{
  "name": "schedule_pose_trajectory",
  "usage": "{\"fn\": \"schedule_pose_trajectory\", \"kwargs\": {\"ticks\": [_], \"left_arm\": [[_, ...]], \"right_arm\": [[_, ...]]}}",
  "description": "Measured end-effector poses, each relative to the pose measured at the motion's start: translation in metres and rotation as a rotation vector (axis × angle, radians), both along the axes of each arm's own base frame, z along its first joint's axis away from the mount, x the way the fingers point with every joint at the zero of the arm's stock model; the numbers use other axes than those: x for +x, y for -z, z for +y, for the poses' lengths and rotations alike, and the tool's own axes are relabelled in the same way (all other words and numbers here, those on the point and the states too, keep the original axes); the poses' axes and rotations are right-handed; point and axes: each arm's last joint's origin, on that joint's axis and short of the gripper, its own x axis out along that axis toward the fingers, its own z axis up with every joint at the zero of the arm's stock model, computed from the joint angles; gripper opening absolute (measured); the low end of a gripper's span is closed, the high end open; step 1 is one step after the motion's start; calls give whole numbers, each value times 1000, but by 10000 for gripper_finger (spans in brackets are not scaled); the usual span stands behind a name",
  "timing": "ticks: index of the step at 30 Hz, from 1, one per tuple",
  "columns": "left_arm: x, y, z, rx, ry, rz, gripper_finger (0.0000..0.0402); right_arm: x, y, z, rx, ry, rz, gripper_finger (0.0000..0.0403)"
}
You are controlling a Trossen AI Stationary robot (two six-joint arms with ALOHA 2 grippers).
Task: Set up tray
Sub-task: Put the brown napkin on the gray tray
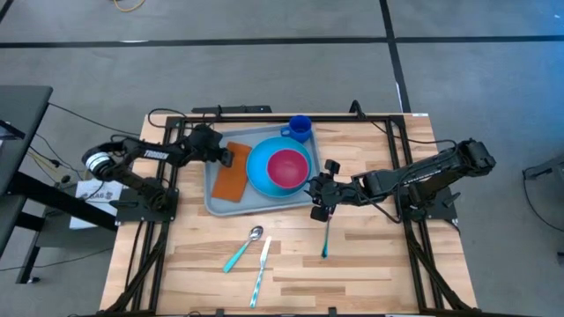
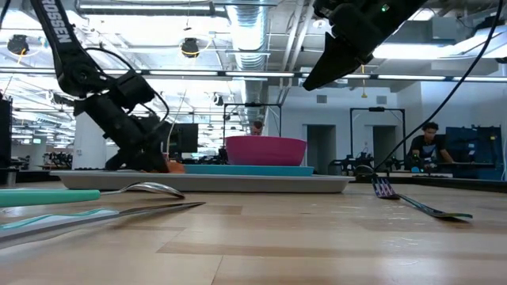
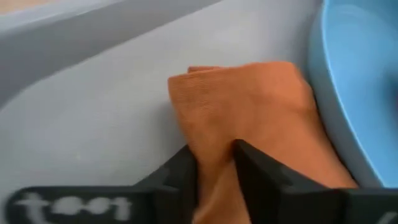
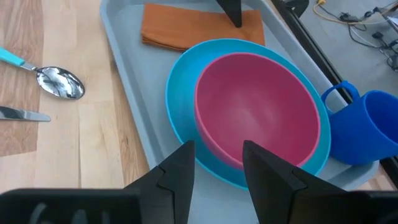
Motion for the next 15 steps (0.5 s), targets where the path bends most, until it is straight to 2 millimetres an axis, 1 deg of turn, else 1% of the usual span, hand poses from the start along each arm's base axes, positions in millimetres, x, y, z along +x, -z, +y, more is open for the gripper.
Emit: {"fn": "schedule_pose_trajectory", "kwargs": {"ticks": [3, 4, 10, 13, 15], "left_arm": [[0, -6, -2, 3, 45, -34, 26], [-1, -8, -4, -4, 54, -46, 14], [-6, -29, -11, 19, 6, -86, 3], [-8, -43, -19, 76, 27, -80, 2], [-11, -48, -27, 101, 13, -36, 2]], "right_arm": [[0, 0, 0, 0, 0, 0, 127], [0, 0, 0, 0, 0, 0, 127], [0, 0, 0, 4, 3, -1, 127], [0, 0, 0, 18, 15, -5, 127], [0, 0, 0, 18, 16, -4, 127]]}}
